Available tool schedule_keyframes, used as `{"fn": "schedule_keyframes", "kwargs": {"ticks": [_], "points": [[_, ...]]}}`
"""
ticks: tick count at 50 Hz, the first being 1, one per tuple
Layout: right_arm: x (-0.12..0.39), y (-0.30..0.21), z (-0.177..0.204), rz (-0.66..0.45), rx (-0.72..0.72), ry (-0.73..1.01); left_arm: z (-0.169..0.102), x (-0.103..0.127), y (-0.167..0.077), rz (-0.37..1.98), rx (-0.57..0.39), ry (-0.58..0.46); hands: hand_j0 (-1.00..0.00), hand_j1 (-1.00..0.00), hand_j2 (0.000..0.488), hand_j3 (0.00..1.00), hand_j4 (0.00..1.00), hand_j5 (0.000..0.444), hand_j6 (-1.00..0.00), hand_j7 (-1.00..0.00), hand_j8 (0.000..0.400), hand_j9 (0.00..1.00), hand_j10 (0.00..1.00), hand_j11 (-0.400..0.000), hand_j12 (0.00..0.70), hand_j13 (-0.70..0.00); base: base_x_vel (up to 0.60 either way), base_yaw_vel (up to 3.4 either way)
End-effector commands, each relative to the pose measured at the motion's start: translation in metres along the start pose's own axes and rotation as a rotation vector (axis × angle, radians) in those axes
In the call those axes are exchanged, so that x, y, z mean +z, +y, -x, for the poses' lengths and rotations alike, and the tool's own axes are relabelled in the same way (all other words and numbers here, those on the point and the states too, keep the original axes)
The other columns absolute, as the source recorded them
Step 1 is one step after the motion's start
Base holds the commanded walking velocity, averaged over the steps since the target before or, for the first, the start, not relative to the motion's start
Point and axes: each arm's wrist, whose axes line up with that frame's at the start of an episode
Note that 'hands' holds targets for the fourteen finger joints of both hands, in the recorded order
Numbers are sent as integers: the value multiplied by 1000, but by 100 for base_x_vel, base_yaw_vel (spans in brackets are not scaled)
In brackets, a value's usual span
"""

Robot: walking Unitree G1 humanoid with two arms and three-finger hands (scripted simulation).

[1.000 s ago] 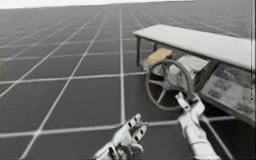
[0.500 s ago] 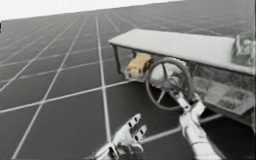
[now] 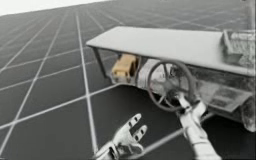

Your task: Pick up and drop off the object

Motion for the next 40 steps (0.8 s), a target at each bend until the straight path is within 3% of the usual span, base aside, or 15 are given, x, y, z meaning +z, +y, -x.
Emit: {"fn": "schedule_keyframes", "kwargs": {"ticks": [1, 24, 40], "points": [[7, 13, 5, 2, 38, -32, 3, -1, 4, 17, -5, -15, 0, 0, 0, 1000, 1000, 0, 0, 0, 0, 1000, 1000, -400, 0, -700, 27, -15], [7, 13, 5, 2, 38, -32, 3, -1, 4, 17, -5, -15, 0, 0, 0, 1000, 1000, 0, 0, 0, 0, 1000, 1000, -400, 0, -700, 22, -15], [7, 13, 5, 2, 38, -32, 3, -1, 4, 17, -5, -15, 0, 0, 0, 1000, 1000, 0, 0, 0, 0, 1000, 1000, -400, 0, -700, 52, -23]]}}
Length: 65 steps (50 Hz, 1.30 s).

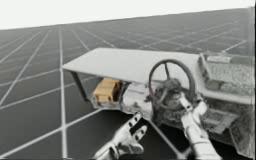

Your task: Pick up and drop off the object

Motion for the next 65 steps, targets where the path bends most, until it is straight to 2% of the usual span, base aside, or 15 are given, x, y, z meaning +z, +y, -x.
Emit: {"fn": "schedule_keyframes", "kwargs": {"ticks": [1, 28, 63, 64, 65], "points": [[-3, 10, 2, 10, 26, 2, 2, -2, 6, 20, 12, -2, 0, 0, 0, 1000, 1000, 0, 0, 0, 0, 1000, 1000, -400, 0, -700, 47, -21], [-3, 10, 2, 10, 26, 2, 2, -2, 6, 20, 12, -2, 0, 0, 0, 1000, 1000, 0, 0, 0, 0, 1000, 1000, -400, 0, -700, 39, -14], [-3, 10, 2, 10, 26, 2, 2, -2, 6, 20, 12, -2, 0, 0, 0, 1000, 1000, 0, 0, 0, 0, 1000, 1000, -400, 0, -700, 24, -9], [16, 134, -154, 10, 75, 31, -148, 109, 16, 18, 52, -42, 0, 0, 0, 1000, 1000, 0, 0, 0, 0, 1000, 1000, -400, 0, -700, 0, 11], [20, 140, -168, 21, 52, 17, -153, 108, 21, 25, 68, -42, 0, 0, 0, 1000, 1000, 0, 0, 0, 0, 1000, 1000, -400, 0, -700, 0, 13]]}}
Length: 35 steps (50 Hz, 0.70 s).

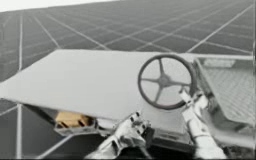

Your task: Pick up and drop off the object

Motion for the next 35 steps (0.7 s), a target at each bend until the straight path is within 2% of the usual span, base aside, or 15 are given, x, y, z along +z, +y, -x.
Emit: {"fn": "schedule_keyframes", "kwargs": {"ticks": [1, 2, 3, 7, 10, 13, 15, 16, 17, 18, 19, 21, 24, 30, 35], "points": [[61, 123, -151, -17, 74, -70, -136, 106, 3, -21, 15, -42, 0, 0, 0, 1000, 1000, 0, 0, 0, 0, 1000, 1000, -400, 0, -700, 0, 15], [71, 130, -156, -24, 76, -84, -135, 114, -3, -21, 33, -70, 0, 0, 0, 1000, 1000, 0, 0, 0, 0, 1000, 1000, -400, 0, -700, 0, 17], [82, 134, -158, -27, 92, -108, -132, 113, 4, -37, 26, -75, 0, 0, 0, 1000, 1000, 0, 0, 0, 0, 1000, 1000, -400, 0, -700, 0, 18], [159, 140, -149, -21, 79, -214, -125, 117, -24, -58, -33, -83, 0, 0, 0, 1000, 1000, 0, 0, 0, 0, 1000, 1000, -400, 0, -700, 0, 16], [239, 104, -138, -44, 48, -360, -130, 117, -54, -115, -83, -97, 0, 0, 0, 1000, 1000, 0, 0, 0, 0, 1000, 1000, -400, 0, -700, 0, 7], [310, 69, -114, -103, 3, -473, -126, 99, -80, -158, -168, -109, 0, 0, 0, 1000, 1000, 0, 0, 0, 0, 1000, 1000, -400, 0, -700, 0, -2], [379, 4, -94, -149, -95, -582, -129, 101, -100, -195, -197, -81, 0, 0, 0, 1000, 1000, 0, 0, 0, 0, 1000, 1000, -400, 0, -700, 0, -9], [412, -37, -77, -169, -157, -637, -122, 95, -107, -209, -224, -68, 0, 0, 0, 1000, 1000, 0, 0, 0, 0, 1000, 1000, -400, 0, -700, 0, -17], [423, -79, -68, -213, -223, -663, -126, 90, -116, -228, -251, -40, 0, 0, 0, 1000, 1000, 0, 0, 0, 0, 1000, 1000, -400, 0, -700, 0, -24], [428, -117, -55, -221, -279, -690, -131, 76, -138, -269, -291, -16, 0, 0, 0, 1000, 1000, 0, 0, 0, 0, 1000, 1000, -400, 0, -700, 0, -31], [440, -151, -39, -252, -325, -694, -138, 72, -155, -308, -313, 25, 0, 0, 0, 1000, 1000, 0, 0, 0, 0, 1000, 1000, -400, 0, -700, 0, -38], [441, -210, -20, -322, -397, -720, -139, 50, -167, -347, -357, 49, 0, 0, 0, 1000, 1000, 0, 0, 0, 0, 1000, 1000, -400, 0, -700, 0, -48], [443, -246, 11, -348, -438, -755, -135, 35, -178, -374, -404, 73, 0, 0, 0, 1000, 1000, 0, 0, 0, 0, 1000, 1000, -400, 0, -700, 0, -60], [430, -247, 18, -366, -416, -731, -111, 33, -173, -390, -375, 56, 0, 0, 0, 1000, 1000, 0, 0, 0, 0, 1000, 1000, -400, 0, -700, 0, -62], [433, -183, 2, -305, -334, -685, -87, 51, -156, -325, -303, 3, 0, 0, 0, 1000, 1000, 0, 0, 0, 0, 1000, 1000, -400, 0, -700, 0, -45]]}}
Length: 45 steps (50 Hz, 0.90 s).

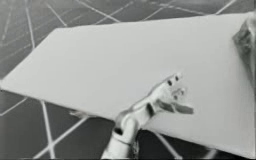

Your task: Pick up and drop off the object

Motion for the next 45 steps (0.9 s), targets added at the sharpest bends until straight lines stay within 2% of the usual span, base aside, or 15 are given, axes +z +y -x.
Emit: {"fn": "schedule_keyframes", "kwargs": {"ticks": [1, 5, 10, 11, 12, 13, 14, 15, 16, 22, 27, 33, 37, 41, 45], "points": [[-22, 31, -37, 48, 25, 64, 32, 17, 3, 45, 80, -26, 0, 0, 0, 1000, 1000, 0, 0, 0, 0, 1000, 1000, -400, 0, -700, 0, -32], [-83, 10, -36, 122, -41, 157, 44, 8, 29, 107, 141, -18, 0, 0, 0, 1000, 1000, 0, 0, 0, 0, 1000, 1000, -400, 0, -700, 0, -25], [-155, -32, -46, 163, -85, 301, 49, -8, 21, 111, 211, -43, 0, 0, 0, 932, 1000, 34, 0, 0, 0, 1000, 1000, -400, 0, -700, 0, -13], [-164, -29, -49, 198, -96, 321, 49, -13, 28, 129, 214, -44, 0, 0, 0, 211, 978, 383, 0, 0, 0, 1000, 1000, -400, 0, -700, 0, -7], [-163, -23, -44, 192, -69, 326, 54, -13, 21, 109, 231, -52, 0, 0, 0, 0, 190, 95, 0, 0, 0, 1000, 1000, -400, 0, -700, 0, -6], [-165, -27, -54, 214, -71, 325, 54, -9, 19, 123, 226, -63, 0, 0, 0, 0, 0, 0, 0, 0, 0, 932, 1000, -400, 0, -700, 0, -5], [-163, -23, -57, 226, -98, 330, 52, -11, 19, 126, 222, -67, 0, 0, 0, 0, 0, 0, 0, 0, 0, 211, 978, -391, 0, -684, 0, -5], [-160, -31, -51, 239, -81, 340, 48, -17, 11, 108, 225, -61, 0, 0, 0, 0, 0, 0, 0, 0, 0, 0, 190, -76, 0, -133, 0, -4], [-153, -40, -55, 227, -97, 334, 58, -20, 9, 115, 206, -77, 0, 0, 0, 0, 0, 0, 0, 0, 0, 0, 0, 0, 0, 0, 0, -5], [-116, -68, -50, 291, -60, 298, 51, -20, -13, 93, 136, -81, 0, 0, 0, 0, 0, 0, 0, 0, 0, 0, 0, 0, 0, 0, 0, -8], [-108, -64, 39, 380, 149, 245, 47, -13, -21, 111, 108, -114, 0, 0, 0, 0, 0, 0, 0, 0, 0, 0, 0, 0, 0, 0, 0, -12], [-75, -46, 192, 446, 657, -122, 102, 13, -11, 10, 250, -484, 0, 0, 0, 0, 0, 0, 0, 0, 0, 0, 0, 0, 0, 0, 0, -8], [-99, -14, 297, 431, 993, -199, 128, 18, 0, 57, 291, -597, 0, 0, 0, 0, 0, 0, 0, 0, 0, 0, 0, 0, 0, 0, 0, 3], [-127, -8, 340, 386, 1133, -183, 148, 10, 0, -11, 361, -694, 0, 0, 0, 0, 0, 0, 0, 0, 0, 0, 0, 0, 0, 0, 0, 12], [-171, -12, 347, 448, 1119, -119, 124, 3, 16, -48, 378, -737, 0, 0, 0, 0, 0, 0, 0, 0, 0, 0, 0, 0, 0, 0, 0, 8]]}}
